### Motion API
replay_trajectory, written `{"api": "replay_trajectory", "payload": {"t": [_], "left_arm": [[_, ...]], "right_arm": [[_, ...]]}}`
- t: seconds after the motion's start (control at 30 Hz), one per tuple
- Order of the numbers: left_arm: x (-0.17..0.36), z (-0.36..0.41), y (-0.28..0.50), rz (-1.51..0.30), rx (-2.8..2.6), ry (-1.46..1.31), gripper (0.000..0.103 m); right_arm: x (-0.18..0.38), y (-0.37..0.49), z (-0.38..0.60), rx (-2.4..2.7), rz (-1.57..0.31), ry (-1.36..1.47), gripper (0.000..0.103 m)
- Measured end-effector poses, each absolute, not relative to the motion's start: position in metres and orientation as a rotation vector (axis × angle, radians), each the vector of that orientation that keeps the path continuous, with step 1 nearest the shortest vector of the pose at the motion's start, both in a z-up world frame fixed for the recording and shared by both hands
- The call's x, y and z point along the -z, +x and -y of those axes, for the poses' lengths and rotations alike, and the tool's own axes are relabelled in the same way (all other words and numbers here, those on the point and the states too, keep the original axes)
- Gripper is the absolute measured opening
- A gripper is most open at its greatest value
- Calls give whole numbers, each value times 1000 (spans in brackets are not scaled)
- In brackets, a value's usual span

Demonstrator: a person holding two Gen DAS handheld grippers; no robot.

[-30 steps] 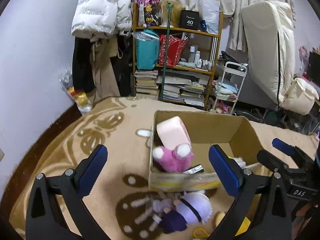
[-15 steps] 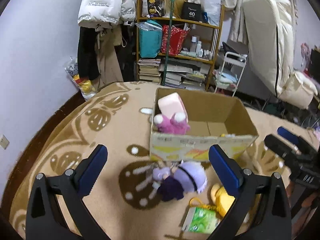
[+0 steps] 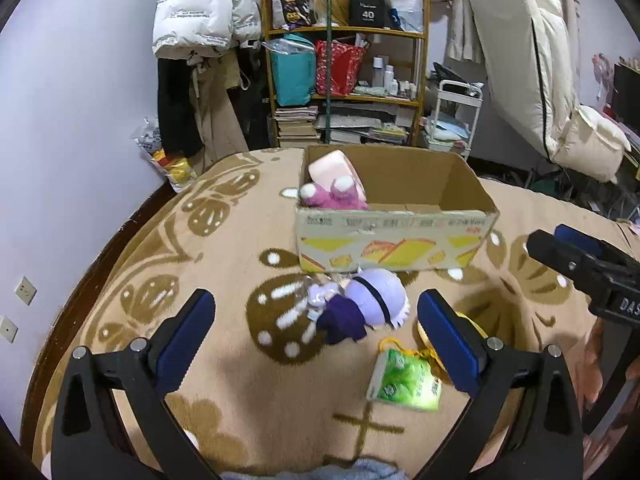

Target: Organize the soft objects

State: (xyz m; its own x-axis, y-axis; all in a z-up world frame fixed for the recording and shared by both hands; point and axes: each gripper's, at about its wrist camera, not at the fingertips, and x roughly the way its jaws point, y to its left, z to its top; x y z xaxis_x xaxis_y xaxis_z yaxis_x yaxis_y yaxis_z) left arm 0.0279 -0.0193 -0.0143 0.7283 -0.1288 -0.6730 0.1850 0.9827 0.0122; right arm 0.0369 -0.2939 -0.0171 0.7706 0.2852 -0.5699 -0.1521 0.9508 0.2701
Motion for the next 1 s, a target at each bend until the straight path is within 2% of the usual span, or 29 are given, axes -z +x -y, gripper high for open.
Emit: {"api": "replay_trajectory", "payload": {"t": [0.7, 1.0], "left_arm": [[36, 20, 39, -849, 205, 94, 100], [50, 30, 44, -922, 235, 124, 100]], "right_arm": [[38, 34, 286, -234, -730, 199, 103], [59, 47, 283, -249, -850, 219, 103]]}}
